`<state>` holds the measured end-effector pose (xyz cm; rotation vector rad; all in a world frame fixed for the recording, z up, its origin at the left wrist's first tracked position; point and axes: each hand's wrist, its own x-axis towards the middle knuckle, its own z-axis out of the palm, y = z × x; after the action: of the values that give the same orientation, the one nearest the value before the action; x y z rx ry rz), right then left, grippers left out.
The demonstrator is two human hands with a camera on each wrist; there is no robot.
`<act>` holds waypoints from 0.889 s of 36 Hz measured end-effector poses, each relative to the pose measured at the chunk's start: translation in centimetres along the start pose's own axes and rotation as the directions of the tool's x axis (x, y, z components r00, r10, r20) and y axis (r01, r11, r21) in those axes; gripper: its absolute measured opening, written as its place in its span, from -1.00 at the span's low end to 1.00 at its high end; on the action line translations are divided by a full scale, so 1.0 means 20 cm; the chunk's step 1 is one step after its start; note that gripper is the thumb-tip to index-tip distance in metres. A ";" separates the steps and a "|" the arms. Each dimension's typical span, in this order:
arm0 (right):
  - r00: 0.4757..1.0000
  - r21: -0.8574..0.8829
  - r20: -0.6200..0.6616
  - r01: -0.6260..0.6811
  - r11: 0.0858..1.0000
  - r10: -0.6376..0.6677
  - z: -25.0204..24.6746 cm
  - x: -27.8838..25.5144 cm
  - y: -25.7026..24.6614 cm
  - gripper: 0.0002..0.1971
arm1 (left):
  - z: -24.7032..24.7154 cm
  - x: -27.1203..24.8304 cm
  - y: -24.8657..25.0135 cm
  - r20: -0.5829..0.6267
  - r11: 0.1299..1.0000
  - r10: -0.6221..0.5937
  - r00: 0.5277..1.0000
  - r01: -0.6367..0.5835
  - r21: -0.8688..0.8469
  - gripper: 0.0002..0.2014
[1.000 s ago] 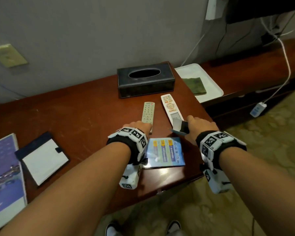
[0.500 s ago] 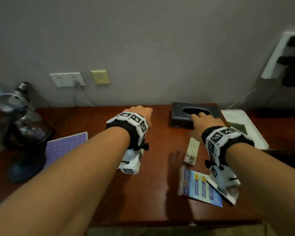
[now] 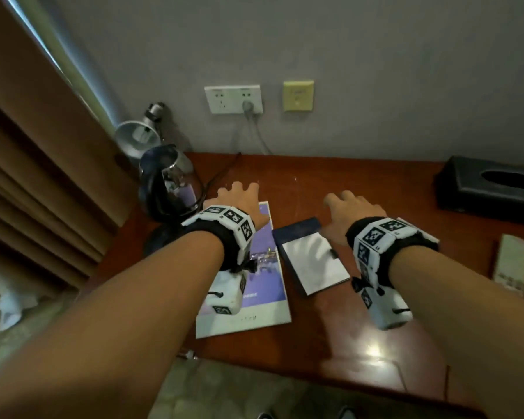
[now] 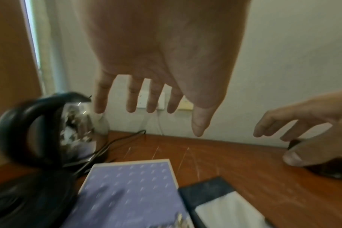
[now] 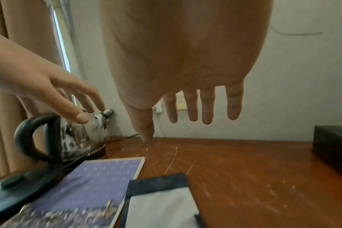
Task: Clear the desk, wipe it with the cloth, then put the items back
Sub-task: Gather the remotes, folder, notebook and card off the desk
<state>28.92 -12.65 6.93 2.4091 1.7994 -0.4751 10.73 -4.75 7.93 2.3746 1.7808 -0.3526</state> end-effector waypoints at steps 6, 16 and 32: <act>0.993 0.108 0.117 -0.011 0.994 -0.002 0.41 0.14 -0.12 -0.19 | 0.48 0.07 -0.17 0.207 0.993 -0.085 0.975 0.099 -0.060 -0.13; 0.987 0.118 0.130 -0.109 0.987 0.093 0.74 0.22 -0.16 0.02 | 0.81 0.05 -0.19 0.086 0.997 0.060 0.994 -0.055 -0.061 -0.26; 0.987 0.052 -0.121 -0.097 0.994 0.103 0.66 0.13 -0.07 -0.07 | 0.67 0.08 -0.02 0.038 0.993 0.120 0.992 -0.120 0.000 -0.35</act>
<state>25.72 -13.30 -6.12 2.5985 1.7202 -0.3696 9.51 -6.59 -5.30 2.4448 1.6134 -0.3811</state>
